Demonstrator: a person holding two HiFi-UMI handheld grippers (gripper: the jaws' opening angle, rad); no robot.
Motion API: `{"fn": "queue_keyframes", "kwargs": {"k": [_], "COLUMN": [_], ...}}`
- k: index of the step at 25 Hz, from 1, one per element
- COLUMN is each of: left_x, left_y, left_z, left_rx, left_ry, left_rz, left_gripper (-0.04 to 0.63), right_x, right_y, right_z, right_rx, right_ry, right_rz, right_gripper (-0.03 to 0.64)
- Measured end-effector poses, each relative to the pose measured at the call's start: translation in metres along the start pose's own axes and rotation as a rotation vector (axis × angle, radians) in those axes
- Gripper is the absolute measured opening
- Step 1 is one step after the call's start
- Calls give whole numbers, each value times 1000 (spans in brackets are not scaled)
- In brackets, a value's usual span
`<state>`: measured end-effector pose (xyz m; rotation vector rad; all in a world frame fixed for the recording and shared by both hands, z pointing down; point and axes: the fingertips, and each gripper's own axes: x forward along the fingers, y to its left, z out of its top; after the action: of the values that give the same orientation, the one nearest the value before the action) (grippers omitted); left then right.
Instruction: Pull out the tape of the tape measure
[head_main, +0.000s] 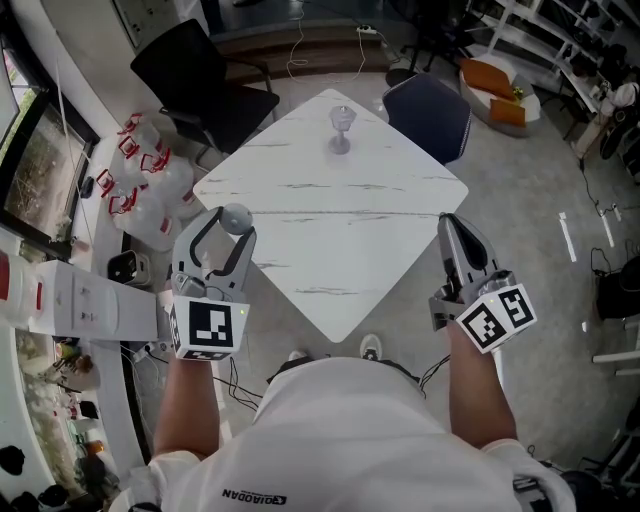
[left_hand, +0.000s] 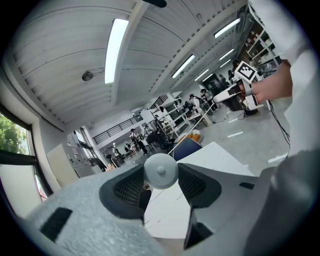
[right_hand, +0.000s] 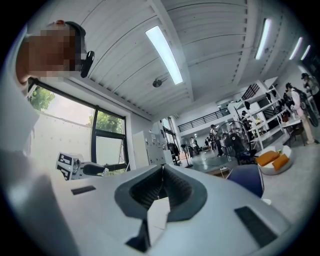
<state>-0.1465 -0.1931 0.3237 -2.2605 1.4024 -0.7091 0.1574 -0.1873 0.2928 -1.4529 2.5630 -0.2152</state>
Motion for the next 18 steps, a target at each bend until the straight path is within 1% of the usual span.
{"fn": "queue_keyframes", "kwargs": {"k": [8,18], "left_x": [4,14], "left_y": [2,-10], "left_z": [-4,-2], "left_rx": [-15,-15], "left_ry": [0,6], "left_rz": [5,-29], "left_gripper": [222,222], "right_x": [3,13], "right_y": [1,4], "right_z": [-6,-13], "right_rx": [26,41], "right_ry": [3,20], "right_rz": [2,22], "right_gripper": [14,14]}}
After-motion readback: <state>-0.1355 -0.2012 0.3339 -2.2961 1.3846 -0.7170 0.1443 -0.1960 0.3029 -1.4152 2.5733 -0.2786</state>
